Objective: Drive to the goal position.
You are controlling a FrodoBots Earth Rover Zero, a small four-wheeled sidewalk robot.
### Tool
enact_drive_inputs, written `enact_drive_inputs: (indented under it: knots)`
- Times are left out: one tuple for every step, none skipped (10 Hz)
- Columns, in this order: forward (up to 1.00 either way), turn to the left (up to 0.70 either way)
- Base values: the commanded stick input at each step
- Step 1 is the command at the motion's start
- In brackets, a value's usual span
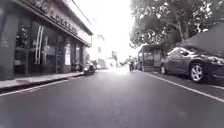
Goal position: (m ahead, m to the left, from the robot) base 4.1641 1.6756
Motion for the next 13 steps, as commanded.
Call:
enact_drive_inputs:
  knots:
    - [0.63,0.0]
    - [0.63,0.0]
    - [0.64,0.0]
    - [0.66,0.0]
    - [0.64,0.0]
    - [0.62,0.0]
    - [0.64,0.0]
    - [0.66,0.0]
    - [0.66,0.0]
    - [0.64,0.0]
    - [0.65,0.0]
    - [0.64,0.0]
    - [0.62,0.0]
